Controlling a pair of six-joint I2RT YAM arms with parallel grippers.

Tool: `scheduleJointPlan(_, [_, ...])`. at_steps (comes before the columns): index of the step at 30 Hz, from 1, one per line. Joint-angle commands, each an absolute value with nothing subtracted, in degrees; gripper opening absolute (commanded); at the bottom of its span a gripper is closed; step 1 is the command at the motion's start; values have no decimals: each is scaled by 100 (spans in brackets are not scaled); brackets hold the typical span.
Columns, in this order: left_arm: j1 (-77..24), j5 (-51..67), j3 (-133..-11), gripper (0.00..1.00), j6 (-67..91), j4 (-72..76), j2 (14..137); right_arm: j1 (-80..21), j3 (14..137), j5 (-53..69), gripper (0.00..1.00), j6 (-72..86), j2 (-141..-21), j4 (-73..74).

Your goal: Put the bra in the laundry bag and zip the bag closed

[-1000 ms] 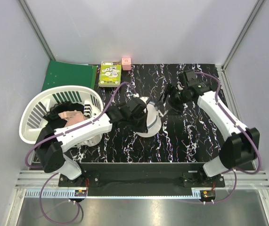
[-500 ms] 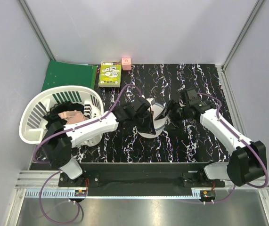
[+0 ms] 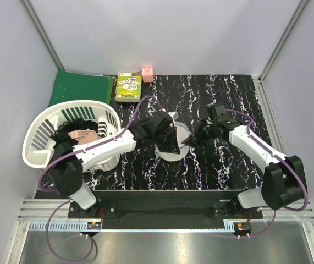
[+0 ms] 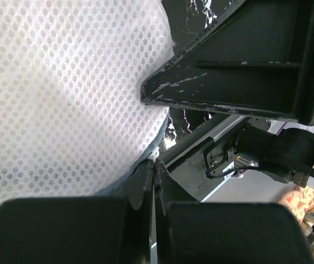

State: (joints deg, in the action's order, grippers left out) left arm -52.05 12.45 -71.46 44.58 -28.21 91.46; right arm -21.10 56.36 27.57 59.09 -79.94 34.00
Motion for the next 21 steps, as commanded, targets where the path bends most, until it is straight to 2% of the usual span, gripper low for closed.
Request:
scheduleJointPlan(1, [-4966, 1116, -6865, 0, 4421, -2768, 8676, -1934, 5897, 2856, 0, 5477, -8129, 3252])
scheduleJointPlan(7, [-4220, 107, -6644, 0, 3807, -4453, 8420, -1565, 6573, 3628, 0, 4099, -8673, 3296])
scheduleJointPlan(13, [-4498, 728, -7056, 0, 3585, -4026, 8375, -1661, 7941, 3991, 0, 3429, -9622, 3979])
scheduleJointPlan(14, [-4570, 808, -7110, 0, 3760, -3956, 8428, -1705, 8163, 3868, 5, 3367, -9737, 4147])
scheduleJointPlan(15, [-4631, 922, -7163, 0, 3866, -3703, 8490, -1844, 8417, 3519, 29, 3192, -9999, 4401])
scheduleJointPlan(17, [-4763, 1335, -7128, 0, 4312, -3324, 8630, -1916, 9165, 3105, 49, 2963, -10238, 5472])
scheduleJointPlan(18, [-4790, 1484, -7076, 0, 4472, -2887, 8666, -1907, 9280, 2589, 63, 2875, -10231, 5754])
scheduleJointPlan(20, [-4869, 1687, -7084, 0, 4840, -2603, 8788, -1907, 9098, 1903, 73, 2856, -9916, 6037])
scheduleJointPlan(21, [-4887, 1748, -7127, 0, 4921, -2419, 8833, -1907, 8992, 1655, 82, 2943, -9505, 6116])
